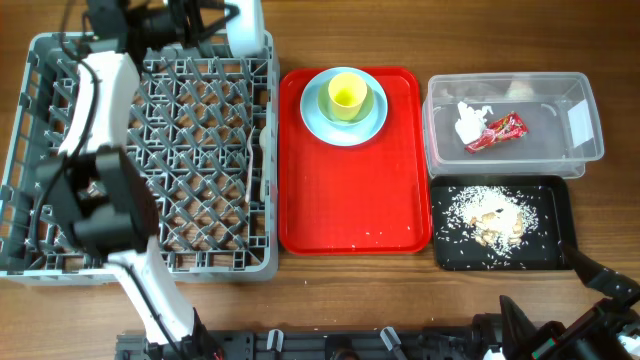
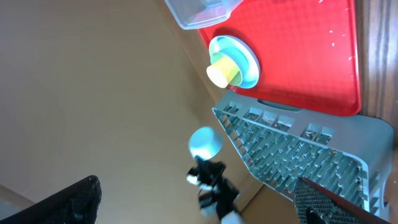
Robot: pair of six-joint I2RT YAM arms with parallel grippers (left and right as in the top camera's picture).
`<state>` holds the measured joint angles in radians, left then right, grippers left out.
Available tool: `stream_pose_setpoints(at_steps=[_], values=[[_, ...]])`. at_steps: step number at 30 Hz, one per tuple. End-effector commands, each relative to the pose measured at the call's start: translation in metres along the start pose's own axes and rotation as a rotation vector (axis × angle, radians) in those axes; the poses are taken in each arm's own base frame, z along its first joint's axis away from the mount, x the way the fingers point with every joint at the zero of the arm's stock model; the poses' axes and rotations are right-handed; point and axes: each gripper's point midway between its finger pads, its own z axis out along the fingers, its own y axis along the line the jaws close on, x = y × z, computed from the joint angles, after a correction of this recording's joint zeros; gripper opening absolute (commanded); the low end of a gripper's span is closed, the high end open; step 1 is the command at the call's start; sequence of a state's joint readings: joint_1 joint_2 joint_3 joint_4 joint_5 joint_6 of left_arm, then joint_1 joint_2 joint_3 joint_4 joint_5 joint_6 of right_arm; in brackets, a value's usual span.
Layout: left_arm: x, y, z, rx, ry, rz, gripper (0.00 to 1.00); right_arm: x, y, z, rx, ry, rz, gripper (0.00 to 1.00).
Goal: Sort waste into correct bins and load items into the dishwasher rack
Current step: 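Carry the bowl to the rack's back row and set it upside down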
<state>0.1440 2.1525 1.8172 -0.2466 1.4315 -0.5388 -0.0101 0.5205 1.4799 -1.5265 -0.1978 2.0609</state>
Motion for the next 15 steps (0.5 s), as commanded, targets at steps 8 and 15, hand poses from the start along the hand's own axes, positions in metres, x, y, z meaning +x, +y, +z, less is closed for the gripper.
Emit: stream_pose_setpoints(at_steps=[8,15], values=[[0.026,0.068,-0.007,0.098,0.074,-0.362,0.04,-0.003,0.001,0.000,-0.011,-0.015,0.010,1.00],[0.012,0.078,-0.045,0.073,-0.010,-0.357,0.05,-0.003,0.001,0.000,-0.011,-0.015,0.009,1.00]])
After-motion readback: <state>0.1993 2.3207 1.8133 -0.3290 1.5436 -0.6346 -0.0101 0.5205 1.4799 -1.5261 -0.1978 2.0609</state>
